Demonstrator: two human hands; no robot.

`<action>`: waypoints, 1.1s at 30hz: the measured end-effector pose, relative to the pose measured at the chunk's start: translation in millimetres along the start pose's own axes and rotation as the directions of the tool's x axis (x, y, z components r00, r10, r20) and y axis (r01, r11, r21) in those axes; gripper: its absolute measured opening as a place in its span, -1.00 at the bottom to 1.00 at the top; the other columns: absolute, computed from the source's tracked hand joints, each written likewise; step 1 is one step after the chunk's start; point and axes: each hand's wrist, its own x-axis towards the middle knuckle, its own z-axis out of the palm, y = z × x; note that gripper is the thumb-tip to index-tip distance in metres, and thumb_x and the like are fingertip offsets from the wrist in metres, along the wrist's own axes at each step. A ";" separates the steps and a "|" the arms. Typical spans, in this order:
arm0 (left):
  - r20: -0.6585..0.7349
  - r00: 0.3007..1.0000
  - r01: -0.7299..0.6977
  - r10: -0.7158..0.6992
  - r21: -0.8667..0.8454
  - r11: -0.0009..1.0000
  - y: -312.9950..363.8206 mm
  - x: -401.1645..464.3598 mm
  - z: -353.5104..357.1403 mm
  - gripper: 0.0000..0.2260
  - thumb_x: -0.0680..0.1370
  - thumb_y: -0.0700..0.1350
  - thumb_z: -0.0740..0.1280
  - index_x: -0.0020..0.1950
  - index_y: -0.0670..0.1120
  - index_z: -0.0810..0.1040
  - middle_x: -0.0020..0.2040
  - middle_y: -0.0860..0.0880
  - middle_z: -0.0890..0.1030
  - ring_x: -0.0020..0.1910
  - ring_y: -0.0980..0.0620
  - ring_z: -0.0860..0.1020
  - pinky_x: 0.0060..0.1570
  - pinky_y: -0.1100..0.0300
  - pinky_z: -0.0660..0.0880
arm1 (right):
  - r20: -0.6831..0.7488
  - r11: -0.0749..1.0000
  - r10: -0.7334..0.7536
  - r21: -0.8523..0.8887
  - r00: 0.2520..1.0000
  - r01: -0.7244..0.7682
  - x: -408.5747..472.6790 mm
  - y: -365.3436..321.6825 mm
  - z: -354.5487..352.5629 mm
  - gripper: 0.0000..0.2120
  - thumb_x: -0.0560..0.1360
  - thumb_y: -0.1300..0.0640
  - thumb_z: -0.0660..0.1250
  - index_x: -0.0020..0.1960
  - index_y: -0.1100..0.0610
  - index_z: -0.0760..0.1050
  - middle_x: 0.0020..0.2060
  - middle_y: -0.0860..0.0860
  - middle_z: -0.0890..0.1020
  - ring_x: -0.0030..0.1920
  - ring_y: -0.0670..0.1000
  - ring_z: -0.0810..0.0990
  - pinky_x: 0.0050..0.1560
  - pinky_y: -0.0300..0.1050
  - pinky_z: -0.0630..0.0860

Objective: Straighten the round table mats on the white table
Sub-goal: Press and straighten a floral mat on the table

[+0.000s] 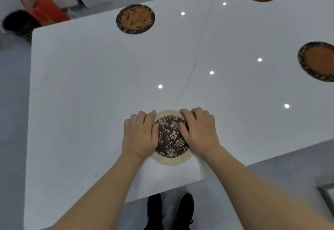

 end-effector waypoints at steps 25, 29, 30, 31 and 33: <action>-0.095 0.995 0.007 -0.023 -0.165 0.986 -3.5 0.2 4.3 -0.76 0.57 0.00 0.12 0.07 -0.10 0.47 -0.07 -0.03 0.48 -0.10 -0.09 0.41 0.01 0.05 0.25 | -0.130 0.993 -0.010 0.113 0.992 0.025 -0.5 5.7 13.3 -0.69 0.51 0.00 0.20 0.23 -0.02 0.45 0.04 -0.02 0.47 -0.02 0.05 0.43 0.10 -0.03 0.29; -0.101 0.994 0.011 -0.031 -0.183 0.983 -4.1 -0.2 5.2 -0.83 0.59 -0.01 0.16 0.02 -0.07 0.47 -0.11 0.01 0.47 -0.09 -0.08 0.40 0.03 0.04 0.26 | -0.151 0.989 -0.023 0.141 0.988 0.045 -1.0 6.7 14.1 -0.73 0.50 -0.01 0.19 0.17 -0.01 0.49 -0.02 -0.03 0.48 -0.05 0.04 0.43 0.06 -0.07 0.26; -0.106 0.994 0.010 -0.030 -0.184 0.983 -4.2 0.0 5.8 -0.84 0.59 -0.01 0.17 0.01 -0.06 0.47 -0.11 0.01 0.48 -0.09 -0.07 0.39 0.03 0.03 0.26 | -0.161 0.988 -0.028 0.146 0.987 0.052 -1.3 7.2 14.4 -0.74 0.50 0.00 0.19 0.15 0.00 0.49 -0.03 -0.03 0.48 -0.05 0.04 0.43 0.05 -0.08 0.26; -0.111 0.993 0.006 -0.028 -0.188 0.982 -4.5 0.2 6.6 -0.86 0.59 -0.01 0.18 0.00 -0.06 0.46 -0.11 0.01 0.48 -0.09 -0.07 0.40 0.03 0.03 0.26 | -0.170 0.987 -0.031 0.151 0.985 0.057 -1.6 7.8 15.0 -0.75 0.50 0.00 0.20 0.14 0.00 0.50 -0.05 -0.03 0.48 -0.06 0.03 0.43 0.04 -0.09 0.25; -0.122 0.992 0.000 -0.025 -0.200 0.980 -5.1 0.2 8.0 -0.88 0.59 -0.02 0.21 -0.03 -0.05 0.46 -0.12 0.02 0.48 -0.10 -0.07 0.40 0.03 0.03 0.27 | -0.187 0.985 -0.033 0.158 0.982 0.064 -2.4 8.7 16.3 -0.77 0.50 0.01 0.22 0.12 0.00 0.51 -0.07 -0.03 0.48 -0.07 0.03 0.43 0.03 -0.10 0.25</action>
